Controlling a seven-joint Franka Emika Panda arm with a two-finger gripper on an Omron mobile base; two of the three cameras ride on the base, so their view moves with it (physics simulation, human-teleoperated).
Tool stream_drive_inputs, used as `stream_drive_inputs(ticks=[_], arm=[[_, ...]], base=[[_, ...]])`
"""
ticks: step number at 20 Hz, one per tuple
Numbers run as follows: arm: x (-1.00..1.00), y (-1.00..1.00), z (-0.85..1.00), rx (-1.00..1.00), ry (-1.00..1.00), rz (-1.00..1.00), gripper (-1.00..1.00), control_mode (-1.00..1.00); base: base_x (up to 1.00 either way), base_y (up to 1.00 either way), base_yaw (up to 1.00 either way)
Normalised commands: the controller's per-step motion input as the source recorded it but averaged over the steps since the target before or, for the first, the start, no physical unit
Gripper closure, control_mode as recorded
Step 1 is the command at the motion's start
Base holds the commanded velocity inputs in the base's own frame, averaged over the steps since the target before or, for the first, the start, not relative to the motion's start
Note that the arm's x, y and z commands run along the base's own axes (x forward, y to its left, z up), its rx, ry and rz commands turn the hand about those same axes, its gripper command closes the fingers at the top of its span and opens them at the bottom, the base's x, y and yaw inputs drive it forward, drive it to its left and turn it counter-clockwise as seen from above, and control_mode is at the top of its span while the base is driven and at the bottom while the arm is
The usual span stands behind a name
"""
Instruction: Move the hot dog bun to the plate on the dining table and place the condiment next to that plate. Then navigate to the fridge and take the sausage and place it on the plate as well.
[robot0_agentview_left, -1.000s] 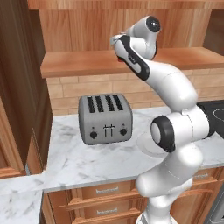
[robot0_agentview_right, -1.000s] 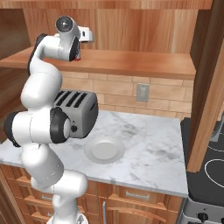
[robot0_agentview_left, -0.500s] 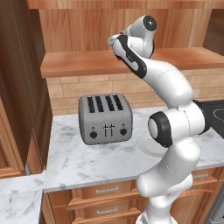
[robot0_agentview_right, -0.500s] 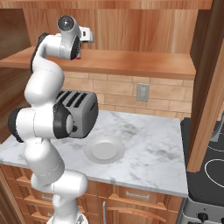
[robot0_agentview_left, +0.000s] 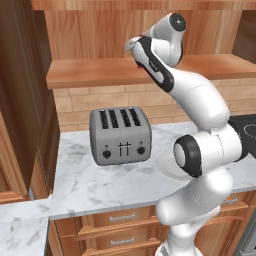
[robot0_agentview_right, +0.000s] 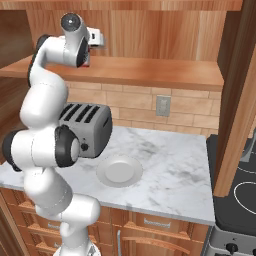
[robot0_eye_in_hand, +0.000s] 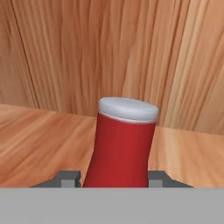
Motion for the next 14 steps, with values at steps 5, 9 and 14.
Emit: stream_drive_inputs(ticks=[5, 9, 14], arm=[[-1.00, -0.20, 0.04, 0.03, -0.15, 0.00, 1.00, -1.00], [-1.00, -0.44, 0.21, 0.01, -0.10, 0.00, 1.00, -1.00], [-1.00, -0.44, 0.16, 0.00, 0.01, -0.01, 1.00, -1.00]], base=[[0.00, 0.00, 0.00], [0.00, 0.00, 0.00], [0.00, 0.00, 0.00]])
